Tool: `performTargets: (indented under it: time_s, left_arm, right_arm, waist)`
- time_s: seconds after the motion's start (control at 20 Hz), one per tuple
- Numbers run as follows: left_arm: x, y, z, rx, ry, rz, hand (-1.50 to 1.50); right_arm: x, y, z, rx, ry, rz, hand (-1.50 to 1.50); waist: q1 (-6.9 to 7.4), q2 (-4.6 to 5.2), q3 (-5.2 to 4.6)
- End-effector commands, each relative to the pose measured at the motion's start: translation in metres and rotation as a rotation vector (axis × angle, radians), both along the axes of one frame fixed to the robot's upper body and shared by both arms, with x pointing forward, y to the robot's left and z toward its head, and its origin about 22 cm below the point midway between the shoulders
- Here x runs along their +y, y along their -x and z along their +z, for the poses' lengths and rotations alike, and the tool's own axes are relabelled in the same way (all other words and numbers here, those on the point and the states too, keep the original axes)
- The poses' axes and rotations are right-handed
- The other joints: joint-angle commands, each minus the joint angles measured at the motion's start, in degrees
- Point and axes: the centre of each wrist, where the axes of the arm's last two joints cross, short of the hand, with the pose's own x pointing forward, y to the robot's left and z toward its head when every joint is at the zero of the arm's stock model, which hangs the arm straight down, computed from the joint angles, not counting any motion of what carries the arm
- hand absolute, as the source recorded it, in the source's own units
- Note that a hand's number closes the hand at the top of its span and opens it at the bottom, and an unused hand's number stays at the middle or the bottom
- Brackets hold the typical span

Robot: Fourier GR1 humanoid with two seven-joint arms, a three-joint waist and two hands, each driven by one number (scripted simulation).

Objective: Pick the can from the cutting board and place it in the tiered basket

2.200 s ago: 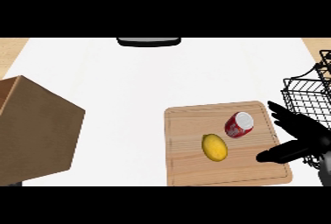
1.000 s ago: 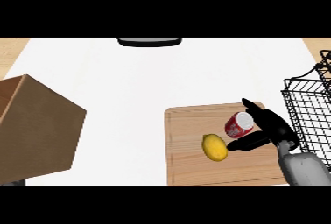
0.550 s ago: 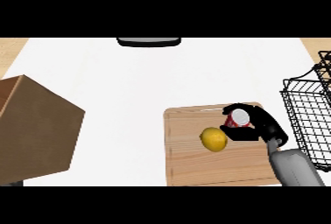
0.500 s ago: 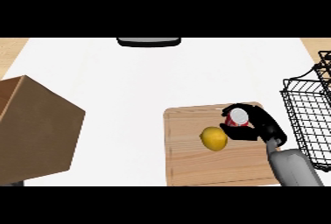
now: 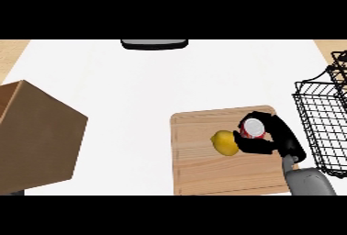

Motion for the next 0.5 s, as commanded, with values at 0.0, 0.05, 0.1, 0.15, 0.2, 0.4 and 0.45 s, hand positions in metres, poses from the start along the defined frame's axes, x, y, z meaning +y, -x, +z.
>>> performTargets:
  time_s: [0.0,0.05,0.1,0.15,0.2,0.4,0.45]
  left_arm:
    - [0.001,0.009,-0.014,0.076,-0.005,0.040,0.00]
    - [0.008,0.014,-0.015,0.093,-0.007,0.042,0.00]
    - [0.008,0.007,-0.007,0.079,-0.010,0.031,0.00]
    - [0.009,0.012,-0.011,0.099,-0.015,0.037,0.00]
    - [0.011,0.014,-0.012,0.087,-0.022,0.044,0.00]
    - [0.013,0.026,-0.017,0.109,-0.006,0.084,0.00]
    - [0.013,0.021,-0.019,0.091,-0.011,0.081,0.00]
  right_arm:
    - [0.055,0.031,0.011,-0.101,0.198,0.147,1.50]
    - [0.061,0.035,0.012,-0.128,0.293,0.213,1.50]
    - [0.069,0.042,0.012,-0.123,0.387,0.282,1.50]
    - [0.076,0.045,0.019,-0.167,0.463,0.335,1.50]
    - [0.088,0.059,0.017,-0.168,0.484,0.337,1.50]
    - [0.106,0.098,0.047,-0.279,0.587,0.252,1.50]
    - [0.113,0.105,0.065,-0.326,0.592,0.239,1.50]
  waist:
    - [-0.65,-0.29,-1.13]
    - [-0.23,-0.56,-1.29]
    - [-0.46,-0.96,-1.44]
    - [0.10,-1.31,-1.63]
    - [-0.54,-1.42,-1.54]
    - [-2.59,-1.70,-1.29]
    - [-3.22,-1.34,-1.38]
